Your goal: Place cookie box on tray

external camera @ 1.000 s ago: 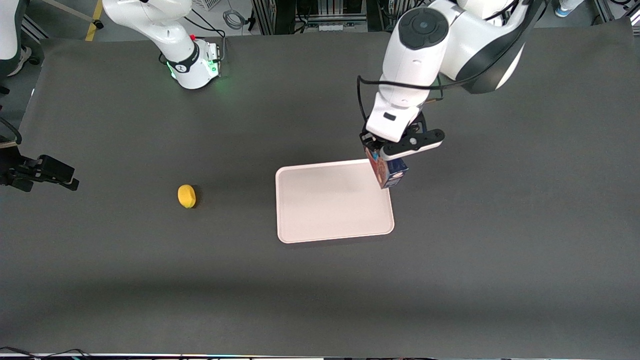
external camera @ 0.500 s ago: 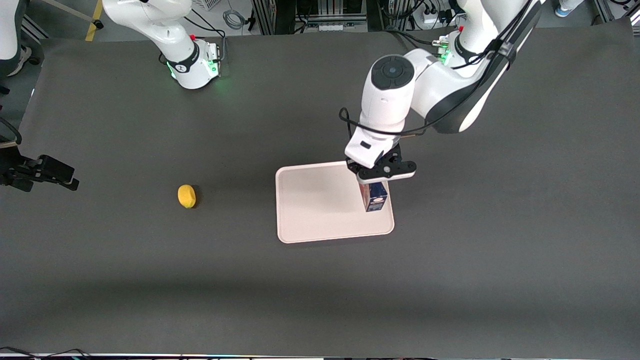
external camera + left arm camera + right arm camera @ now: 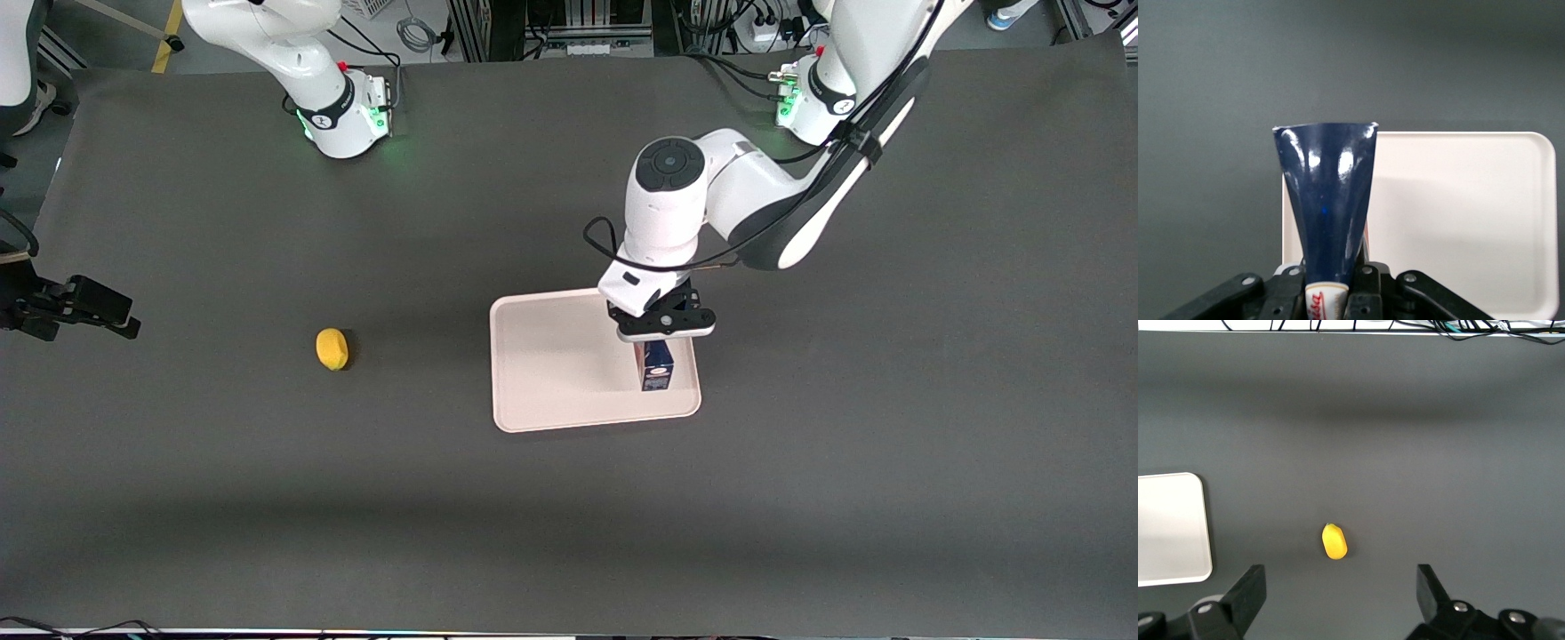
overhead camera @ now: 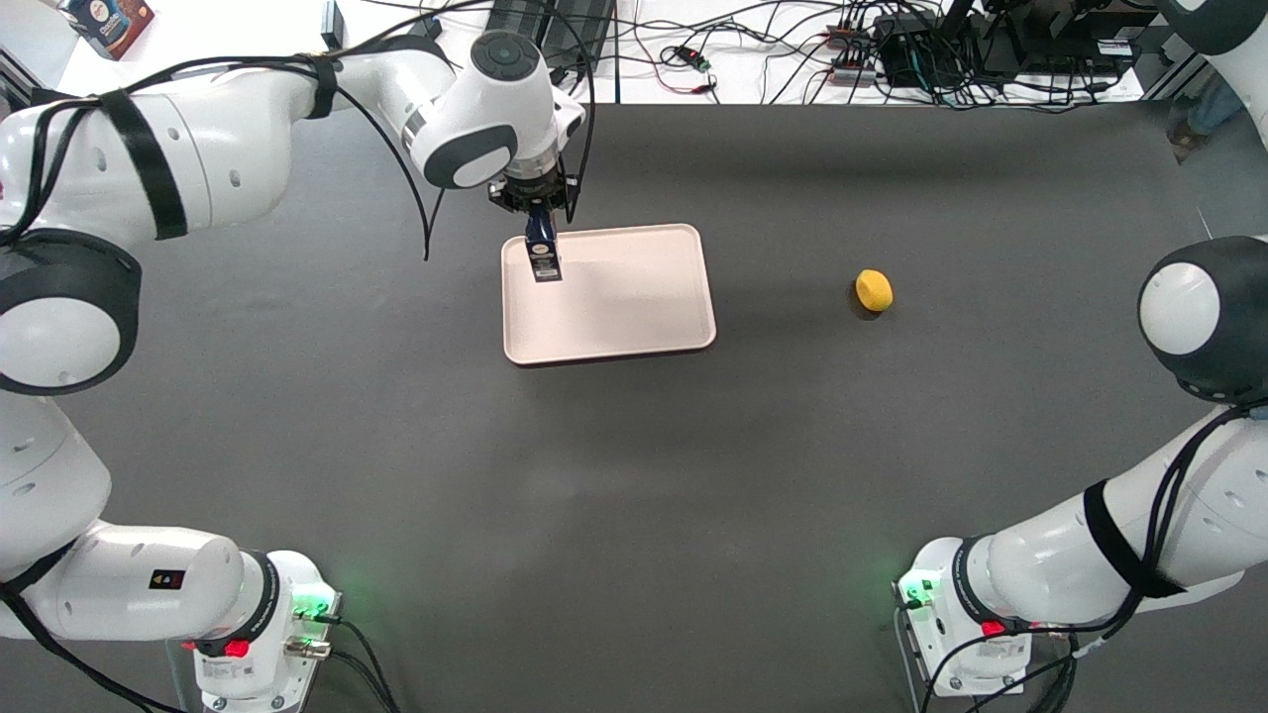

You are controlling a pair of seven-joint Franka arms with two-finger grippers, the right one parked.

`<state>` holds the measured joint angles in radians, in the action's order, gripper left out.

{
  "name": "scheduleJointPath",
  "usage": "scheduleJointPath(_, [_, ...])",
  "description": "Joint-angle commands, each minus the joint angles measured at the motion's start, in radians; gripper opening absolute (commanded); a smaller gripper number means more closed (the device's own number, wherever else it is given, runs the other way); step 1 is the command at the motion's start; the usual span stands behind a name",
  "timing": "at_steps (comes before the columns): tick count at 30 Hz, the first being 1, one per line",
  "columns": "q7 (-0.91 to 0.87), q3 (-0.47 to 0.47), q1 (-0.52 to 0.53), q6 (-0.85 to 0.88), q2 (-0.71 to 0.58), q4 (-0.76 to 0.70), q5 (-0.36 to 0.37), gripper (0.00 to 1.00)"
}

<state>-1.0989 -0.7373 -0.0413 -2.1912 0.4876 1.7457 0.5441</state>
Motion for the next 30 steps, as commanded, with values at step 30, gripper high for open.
scheduleJointPath(30, [-0.202, 0.009, -0.003, -0.064, 0.157, 0.054, 0.185, 0.01])
